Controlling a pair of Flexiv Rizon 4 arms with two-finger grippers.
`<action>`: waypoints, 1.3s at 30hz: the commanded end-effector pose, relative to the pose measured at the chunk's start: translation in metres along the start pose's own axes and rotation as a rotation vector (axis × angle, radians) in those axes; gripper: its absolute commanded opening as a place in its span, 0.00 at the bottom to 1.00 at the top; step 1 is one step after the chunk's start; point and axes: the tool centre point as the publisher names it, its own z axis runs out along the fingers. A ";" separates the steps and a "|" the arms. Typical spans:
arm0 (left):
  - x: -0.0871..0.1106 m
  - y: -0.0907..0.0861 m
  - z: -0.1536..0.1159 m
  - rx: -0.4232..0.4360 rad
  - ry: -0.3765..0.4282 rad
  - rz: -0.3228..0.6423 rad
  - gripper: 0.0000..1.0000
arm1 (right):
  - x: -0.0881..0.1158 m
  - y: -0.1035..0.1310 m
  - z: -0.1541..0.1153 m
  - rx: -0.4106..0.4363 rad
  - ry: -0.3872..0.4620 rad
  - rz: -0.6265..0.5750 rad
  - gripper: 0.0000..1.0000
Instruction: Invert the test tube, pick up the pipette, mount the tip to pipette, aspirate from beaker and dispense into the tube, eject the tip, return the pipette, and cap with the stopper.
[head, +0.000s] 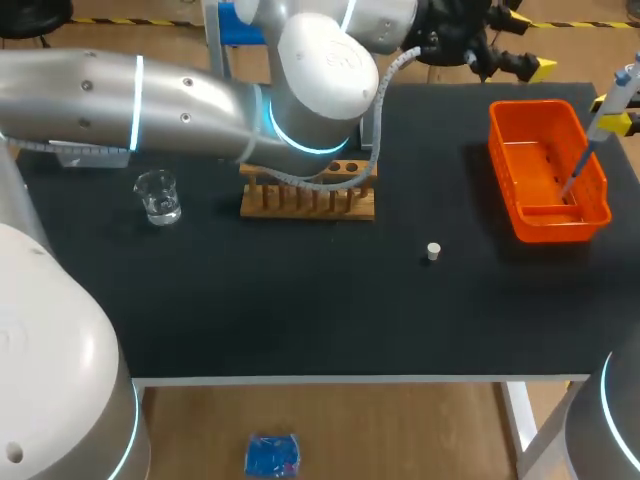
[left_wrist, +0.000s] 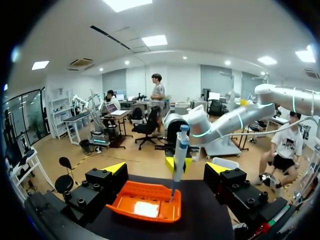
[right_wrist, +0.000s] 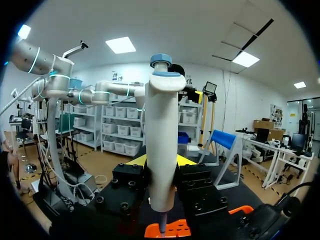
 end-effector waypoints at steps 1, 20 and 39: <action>0.002 0.005 0.017 -0.011 -0.002 -0.005 1.00 | 0.000 0.001 0.000 0.004 -0.001 0.000 0.00; 0.010 -0.018 0.043 -0.014 -0.027 -0.025 0.00 | 0.000 0.001 0.000 0.004 -0.001 0.000 0.00; 0.019 -0.035 0.073 0.027 0.013 -0.081 0.00 | 0.000 0.001 0.000 0.004 -0.001 0.000 0.00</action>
